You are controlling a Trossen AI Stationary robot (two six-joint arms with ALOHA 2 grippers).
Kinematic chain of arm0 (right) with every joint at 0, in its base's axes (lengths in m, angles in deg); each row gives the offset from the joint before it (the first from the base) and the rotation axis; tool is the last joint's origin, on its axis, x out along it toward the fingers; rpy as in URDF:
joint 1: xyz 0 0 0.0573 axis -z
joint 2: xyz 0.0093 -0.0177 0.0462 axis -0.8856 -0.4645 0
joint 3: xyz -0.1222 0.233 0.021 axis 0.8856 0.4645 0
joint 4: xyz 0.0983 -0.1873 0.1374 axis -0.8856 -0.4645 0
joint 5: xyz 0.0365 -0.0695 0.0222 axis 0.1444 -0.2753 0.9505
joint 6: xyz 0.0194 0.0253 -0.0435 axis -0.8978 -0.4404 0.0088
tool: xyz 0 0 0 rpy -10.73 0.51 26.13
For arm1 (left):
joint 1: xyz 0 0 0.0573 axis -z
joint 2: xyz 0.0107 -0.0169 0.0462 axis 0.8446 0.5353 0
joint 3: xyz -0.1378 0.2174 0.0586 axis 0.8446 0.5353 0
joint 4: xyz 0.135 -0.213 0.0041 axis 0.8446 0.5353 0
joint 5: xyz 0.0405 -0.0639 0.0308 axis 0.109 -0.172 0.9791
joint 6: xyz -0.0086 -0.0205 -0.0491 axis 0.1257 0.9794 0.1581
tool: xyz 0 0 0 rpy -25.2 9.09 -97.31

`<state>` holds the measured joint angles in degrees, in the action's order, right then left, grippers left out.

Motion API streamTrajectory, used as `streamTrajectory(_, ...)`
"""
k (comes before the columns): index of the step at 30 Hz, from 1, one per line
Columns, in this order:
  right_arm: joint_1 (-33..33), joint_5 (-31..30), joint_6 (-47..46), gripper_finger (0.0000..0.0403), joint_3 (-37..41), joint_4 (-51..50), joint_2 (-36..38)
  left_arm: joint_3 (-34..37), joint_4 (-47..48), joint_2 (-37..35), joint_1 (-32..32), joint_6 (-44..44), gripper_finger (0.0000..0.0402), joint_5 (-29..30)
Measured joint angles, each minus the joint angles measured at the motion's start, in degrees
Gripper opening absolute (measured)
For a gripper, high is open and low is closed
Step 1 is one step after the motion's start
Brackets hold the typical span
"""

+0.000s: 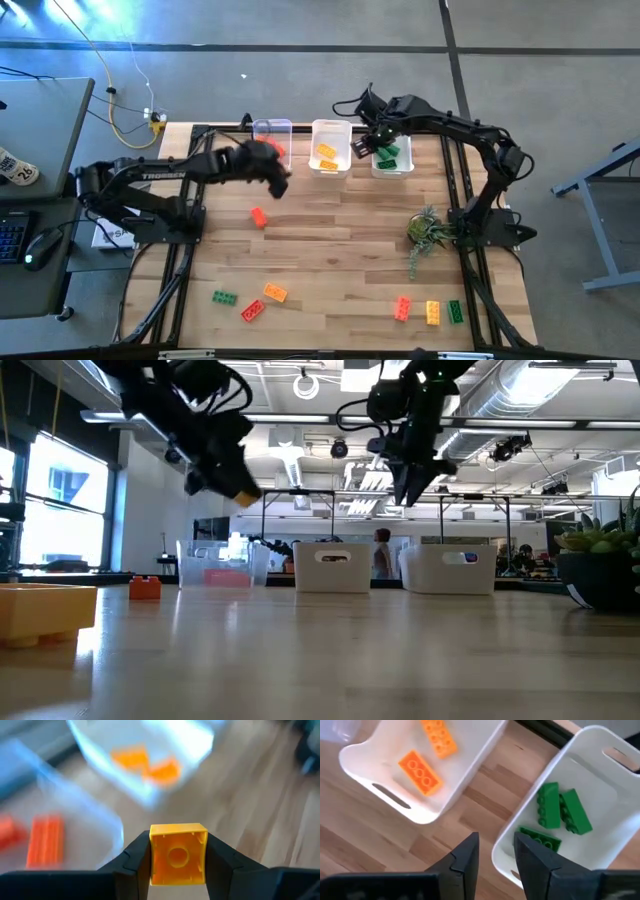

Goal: Sort & place blocks by color
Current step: Put the yellow game piece into the left white bin

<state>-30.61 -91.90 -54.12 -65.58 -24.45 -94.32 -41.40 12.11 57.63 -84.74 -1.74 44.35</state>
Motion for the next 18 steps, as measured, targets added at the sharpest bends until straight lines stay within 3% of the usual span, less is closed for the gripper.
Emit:
streamTrajectory(5,0.0,-0.1,1.3,0.0108,0.0,2.6,0.0,0.0,-13.5,0.7,-4.9,-1.3,0.0113,-1.6)
streamTrajectory(9,0.4,-2.7,3.9,0.0108,0.0,6.6,0.0,0.0,-20.5,2.6,-7.7,-1.6,0.0113,-7.0)
streamTrajectory(14,1.3,-6.2,8.8,0.0108,-1.2,12.5,0.0,-0.1,-28.2,8.5,-9.0,-5.6,0.0113,-11.0)
streamTrajectory(18,2.6,-6.5,10.8,0.0108,-3.6,14.3,0.0,-3.0,-28.6,15.2,-8.9,-5.7,0.0113,-11.2)
